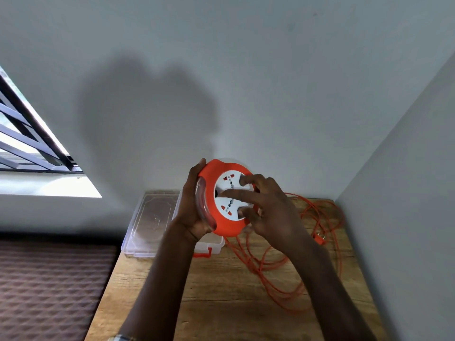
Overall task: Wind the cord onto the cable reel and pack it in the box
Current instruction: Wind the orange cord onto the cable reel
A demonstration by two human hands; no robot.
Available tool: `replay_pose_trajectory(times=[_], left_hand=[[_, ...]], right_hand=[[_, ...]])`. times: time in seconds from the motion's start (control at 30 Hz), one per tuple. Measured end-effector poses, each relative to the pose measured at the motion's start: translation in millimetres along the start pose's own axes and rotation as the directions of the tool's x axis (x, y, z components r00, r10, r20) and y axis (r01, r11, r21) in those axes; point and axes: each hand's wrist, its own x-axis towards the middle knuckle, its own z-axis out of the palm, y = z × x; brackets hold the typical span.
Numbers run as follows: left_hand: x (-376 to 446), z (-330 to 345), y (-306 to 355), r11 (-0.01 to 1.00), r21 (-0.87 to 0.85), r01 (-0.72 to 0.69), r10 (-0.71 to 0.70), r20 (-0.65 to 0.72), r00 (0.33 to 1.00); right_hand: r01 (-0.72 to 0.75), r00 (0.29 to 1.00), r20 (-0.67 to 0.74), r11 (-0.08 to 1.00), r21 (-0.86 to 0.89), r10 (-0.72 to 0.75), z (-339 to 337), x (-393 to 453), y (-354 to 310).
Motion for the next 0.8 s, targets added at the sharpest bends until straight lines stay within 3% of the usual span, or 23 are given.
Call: replay_pose_trajectory(times=[0.1, 0.17, 0.23, 0.27, 0.33, 0.4, 0.6, 0.7, 0.8], left_hand=[[0.2, 1.5, -2.8, 1.000, 0.010, 0.007, -0.007, -0.003, 1.000], [1.2, 2.1, -4.7, 1.000, 0.005, -0.005, 0.005, 0.014, 1.000], [-0.4, 6.9, -7.5, 1.000, 0.005, -0.007, 0.007, 0.042, 0.999], [-0.9, 9.6, -9.4, 1.000, 0.011, -0.004, 0.004, 0.049, 0.999], [-1.0, 13.4, -12.8, 1.000, 0.019, 0.002, -0.003, 0.063, 0.998], [1.5, 12.9, -13.1, 1.000, -0.001, 0.008, -0.008, 0.082, 0.997], [4.4, 11.8, -3.8, 0.996, -0.064, 0.063, -0.055, 0.116, 0.992], [3.7, 11.7, -2.4, 0.995, -0.064, 0.078, -0.072, 0.082, 0.994], [2.4, 9.1, -2.7, 0.994, -0.068, 0.083, -0.077, 0.083, 0.994]], right_hand=[[-0.030, 0.999, -0.045, 0.996, -0.084, 0.026, 0.1, -0.4, -2.2], [-0.142, 0.984, -0.111, 0.990, 0.011, 0.142, 3.3, -2.1, -8.3], [-0.284, 0.924, -0.219, 0.947, 0.150, 0.312, 8.9, -1.6, -16.0], [-0.316, 0.903, -0.263, 0.940, 0.127, 0.339, 10.7, -0.8, -18.1], [-0.296, 0.915, -0.278, 0.955, 0.029, 0.292, 9.5, -0.3, -15.0], [-0.223, 0.932, -0.279, 0.972, 0.067, 0.233, 1.1, -1.3, -8.1], [0.130, 0.985, -0.115, 0.991, 0.034, -0.125, -1.7, -7.7, 15.5], [0.153, 0.987, -0.061, 0.981, 0.120, -0.146, -0.5, -5.9, 16.0], [0.134, 0.991, -0.034, 0.987, 0.094, -0.131, 0.4, -4.9, 14.6]])
